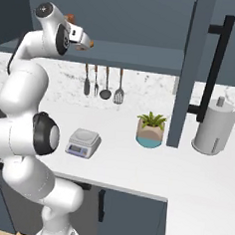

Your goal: Pick the bar and place it on the digital scale for weighing, and close the cabinet.

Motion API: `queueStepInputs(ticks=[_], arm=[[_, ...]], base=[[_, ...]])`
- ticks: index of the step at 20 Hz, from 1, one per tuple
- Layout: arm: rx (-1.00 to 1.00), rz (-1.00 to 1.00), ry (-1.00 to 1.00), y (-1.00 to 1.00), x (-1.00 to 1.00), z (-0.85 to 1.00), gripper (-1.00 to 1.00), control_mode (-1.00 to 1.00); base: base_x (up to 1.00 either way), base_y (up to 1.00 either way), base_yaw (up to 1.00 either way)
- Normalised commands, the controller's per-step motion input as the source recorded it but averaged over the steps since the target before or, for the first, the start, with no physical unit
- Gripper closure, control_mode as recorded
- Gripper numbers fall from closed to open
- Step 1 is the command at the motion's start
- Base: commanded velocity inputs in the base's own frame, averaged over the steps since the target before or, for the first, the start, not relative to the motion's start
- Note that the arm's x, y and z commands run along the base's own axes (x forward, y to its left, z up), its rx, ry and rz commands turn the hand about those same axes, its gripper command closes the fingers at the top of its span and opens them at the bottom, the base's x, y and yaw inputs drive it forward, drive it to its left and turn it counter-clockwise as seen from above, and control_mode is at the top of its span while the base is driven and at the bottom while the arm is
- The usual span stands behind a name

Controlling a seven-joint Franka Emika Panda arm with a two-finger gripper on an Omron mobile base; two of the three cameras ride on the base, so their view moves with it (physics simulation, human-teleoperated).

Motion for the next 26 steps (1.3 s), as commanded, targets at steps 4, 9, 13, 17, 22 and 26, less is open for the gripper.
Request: queueStepInputs(ticks=[4, 9, 13, 17, 22, 26], arm=[[0.0, -0.02, 0.07, 0.0, 0.42, 0.0, -1.0, -1.0], [-0.01, 0.0, 0.04, 0.0, 0.38, -0.03, -1.0, -1.0], [0.0, 0.0, 0.04, 0.04, 0.37, -0.01, -1.0, -1.0], [0.0, -0.01, 0.02, 0.0, 0.27, -0.09, 1.0, -1.0], [-0.01, -0.01, 0.0, 0.0, 0.37, -0.18, 1.0, -1.0], [-0.03, 0.0, 0.0, 0.0, 0.38, -0.3, 1.0, -1.0]], base=[[0.0, 0.0, 0.0], [0.0, 0.0, 0.0], [0.0, 0.0, 0.0], [0.0, 0.0, 0.0], [0.0, 0.0, 0.0], [0.0, 0.0, 0.0]])
